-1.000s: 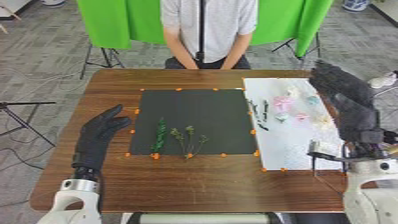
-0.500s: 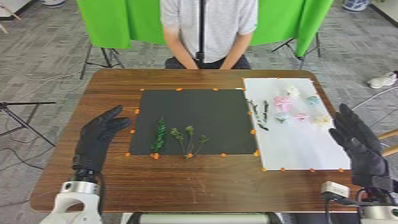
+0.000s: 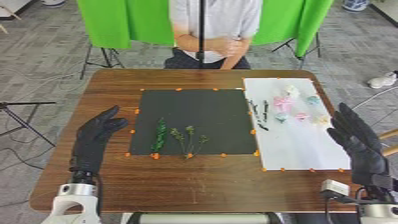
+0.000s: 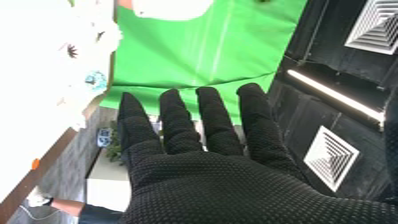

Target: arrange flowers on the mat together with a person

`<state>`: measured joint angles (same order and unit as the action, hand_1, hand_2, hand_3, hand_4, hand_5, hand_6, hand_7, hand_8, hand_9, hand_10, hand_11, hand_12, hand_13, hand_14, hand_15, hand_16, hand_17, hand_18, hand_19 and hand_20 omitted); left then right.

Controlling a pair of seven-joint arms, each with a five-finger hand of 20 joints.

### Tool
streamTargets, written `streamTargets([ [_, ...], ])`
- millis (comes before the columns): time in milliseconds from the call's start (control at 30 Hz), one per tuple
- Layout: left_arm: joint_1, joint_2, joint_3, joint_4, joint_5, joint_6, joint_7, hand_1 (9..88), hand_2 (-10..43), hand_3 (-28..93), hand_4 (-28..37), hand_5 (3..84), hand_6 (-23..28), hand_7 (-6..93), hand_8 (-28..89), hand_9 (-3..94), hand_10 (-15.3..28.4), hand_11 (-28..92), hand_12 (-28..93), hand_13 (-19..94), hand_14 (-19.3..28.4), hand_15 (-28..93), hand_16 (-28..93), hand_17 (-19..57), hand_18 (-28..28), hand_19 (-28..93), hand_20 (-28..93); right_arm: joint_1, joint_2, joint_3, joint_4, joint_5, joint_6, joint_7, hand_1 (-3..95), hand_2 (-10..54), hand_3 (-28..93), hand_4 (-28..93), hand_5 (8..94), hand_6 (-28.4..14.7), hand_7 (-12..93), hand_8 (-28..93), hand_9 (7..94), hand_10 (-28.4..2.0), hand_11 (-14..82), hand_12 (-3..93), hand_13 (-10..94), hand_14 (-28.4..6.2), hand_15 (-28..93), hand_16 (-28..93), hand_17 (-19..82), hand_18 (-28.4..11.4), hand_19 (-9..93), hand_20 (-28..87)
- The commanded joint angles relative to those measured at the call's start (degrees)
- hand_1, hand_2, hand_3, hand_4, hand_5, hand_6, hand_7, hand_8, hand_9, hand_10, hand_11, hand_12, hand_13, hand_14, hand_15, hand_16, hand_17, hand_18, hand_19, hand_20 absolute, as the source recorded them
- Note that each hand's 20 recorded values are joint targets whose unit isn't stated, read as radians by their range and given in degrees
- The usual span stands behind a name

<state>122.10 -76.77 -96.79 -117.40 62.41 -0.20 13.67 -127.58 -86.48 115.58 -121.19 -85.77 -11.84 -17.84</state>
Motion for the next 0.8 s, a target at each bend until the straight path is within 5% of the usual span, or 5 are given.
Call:
streamTargets([
  [33, 1.0, 0.04, -0.35, 0.25, 0.03, 0.57, -0.31, 22.2, -3.5, 68, -20.2, 50.3, 2.9, 12.2, -5, 51.4, 15.5, 22, 17, 40, 18.9, 26, 4, 8.0, 13.0, 9, 20, -0.3, -0.6, -0.3, 0.3, 0.4, -0.2, -0.7, 10.7, -9.5, 75, -24, 26.6, -0.3, 6, -6, 28.2, -12.8, 0.6, 10.4, 22, -14.2, 3, 12, 13, -18.1, 6, 19],
  [800, 1.0, -0.15, -0.34, 0.35, -0.27, 0.14, -0.24, 22.4, -3.3, 68, -20.0, 50.2, 2.9, 12.3, -5, 51.3, 15.4, 22, 17, 39, 19.0, 26, 4, 7.6, 13.0, 8, 20, 0.1, -1.2, 0.7, 0.8, 0.7, -1.5, -2.0, 11.0, -9.5, 75, -24, 27.1, -0.5, 6, -6, 28.7, -12.8, 0.8, 10.6, 23, -14.1, 4, 13, 14, -17.9, 6, 20],
])
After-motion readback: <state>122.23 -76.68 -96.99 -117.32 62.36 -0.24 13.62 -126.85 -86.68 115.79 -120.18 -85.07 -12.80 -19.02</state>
